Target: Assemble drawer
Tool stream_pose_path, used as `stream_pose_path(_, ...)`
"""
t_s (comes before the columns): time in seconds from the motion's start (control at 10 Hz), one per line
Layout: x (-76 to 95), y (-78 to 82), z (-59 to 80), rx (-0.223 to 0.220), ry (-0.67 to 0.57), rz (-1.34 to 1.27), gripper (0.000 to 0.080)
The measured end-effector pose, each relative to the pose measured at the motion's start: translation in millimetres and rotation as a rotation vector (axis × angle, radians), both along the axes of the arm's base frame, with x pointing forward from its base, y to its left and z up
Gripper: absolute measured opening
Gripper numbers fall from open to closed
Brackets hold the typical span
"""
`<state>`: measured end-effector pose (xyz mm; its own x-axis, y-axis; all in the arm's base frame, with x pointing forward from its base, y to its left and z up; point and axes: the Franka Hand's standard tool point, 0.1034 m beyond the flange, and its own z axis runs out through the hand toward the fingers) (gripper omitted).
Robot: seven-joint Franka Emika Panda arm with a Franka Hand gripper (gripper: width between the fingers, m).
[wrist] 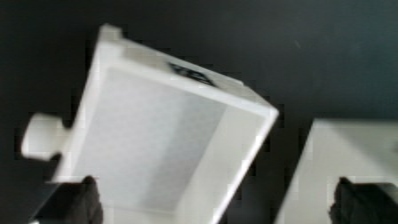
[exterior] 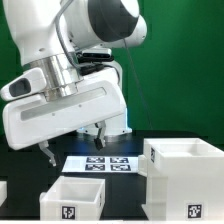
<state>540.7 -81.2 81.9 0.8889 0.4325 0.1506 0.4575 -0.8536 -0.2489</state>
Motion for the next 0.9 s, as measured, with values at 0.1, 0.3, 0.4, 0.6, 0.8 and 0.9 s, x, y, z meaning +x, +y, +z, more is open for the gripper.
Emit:
stream_pose_path(0.1, -5.0, 0.0, -4.1, 0.002, -0.021, 0.104, 0.0649)
stream_pose_path(0.3, -9.8, -5.1, -6.9, -0.007, -0.039, 0.202, 0.0649)
stream_pose_path(0.4, -10.0, -5.5, -7.3, -0.008, -0.051, 0.243, 0.0649)
stream_pose_path(0.6, -9.5, -7.0, -9.1, -0.024, -0.099, 0.393, 0.0649)
stream_pose_path(0.8, -1.7, -2.5, -19.0, -0.133, -0.239, 0.736, 0.0649)
stream_pose_path(0.9, -4.6, -5.2, -23.2, -0.132, -0.241, 0.783, 0.0649)
